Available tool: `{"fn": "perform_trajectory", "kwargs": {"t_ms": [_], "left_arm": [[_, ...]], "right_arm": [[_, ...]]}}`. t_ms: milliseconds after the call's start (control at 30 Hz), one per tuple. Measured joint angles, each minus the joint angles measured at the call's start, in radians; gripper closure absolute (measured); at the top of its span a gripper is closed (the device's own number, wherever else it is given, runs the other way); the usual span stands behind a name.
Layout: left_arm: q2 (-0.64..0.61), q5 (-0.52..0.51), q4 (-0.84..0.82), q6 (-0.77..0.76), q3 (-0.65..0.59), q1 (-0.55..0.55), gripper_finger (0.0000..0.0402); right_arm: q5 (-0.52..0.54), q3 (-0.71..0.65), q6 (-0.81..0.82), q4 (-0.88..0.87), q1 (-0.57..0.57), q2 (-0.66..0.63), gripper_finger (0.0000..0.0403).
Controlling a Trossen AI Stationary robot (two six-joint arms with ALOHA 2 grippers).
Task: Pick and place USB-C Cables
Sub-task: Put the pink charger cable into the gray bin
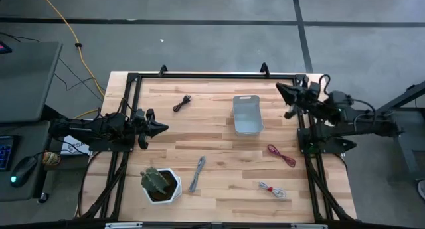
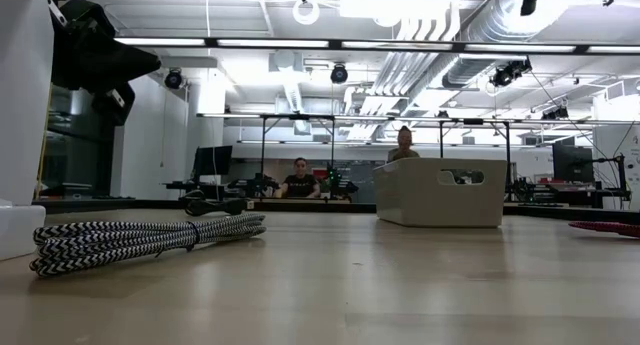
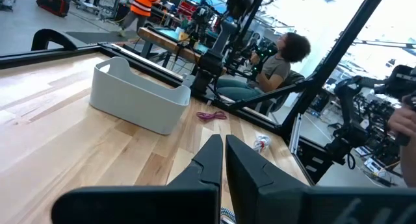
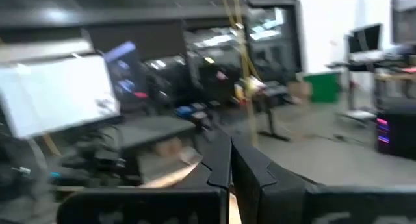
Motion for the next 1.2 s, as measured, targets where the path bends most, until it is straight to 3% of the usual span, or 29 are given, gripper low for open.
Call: {"fn": "perform_trajectory", "kwargs": {"t_ms": [300,500,800,1033,1200], "left_arm": [[0.000,0.000,0.000,0.000,0.000,0.000,0.0401],[0.000,0.000,0.000,0.000,0.000,0.000,0.0401],[0.000,0.000,0.000,0.000,0.000,0.000,0.0401],[0.000,0.000,0.000,0.000,0.000,0.000,0.0401],[0.000,0.000,0.000,0.000,0.000,0.000,0.0401]], "right_arm": [[0.072,0.143,0.014,-0.189,0.000,0.130,0.0354],[0.065,0.143,0.051,-0.263,0.000,0.129,0.0274],[-0.047,0.143,0.031,-0.338,0.000,0.124,0.0155],[-0.164,0.143,0.065,-0.365,0.000,0.125,0.0141],[-0.253,0.143,0.192,-0.520,0.000,0.126,0.0141]]}}
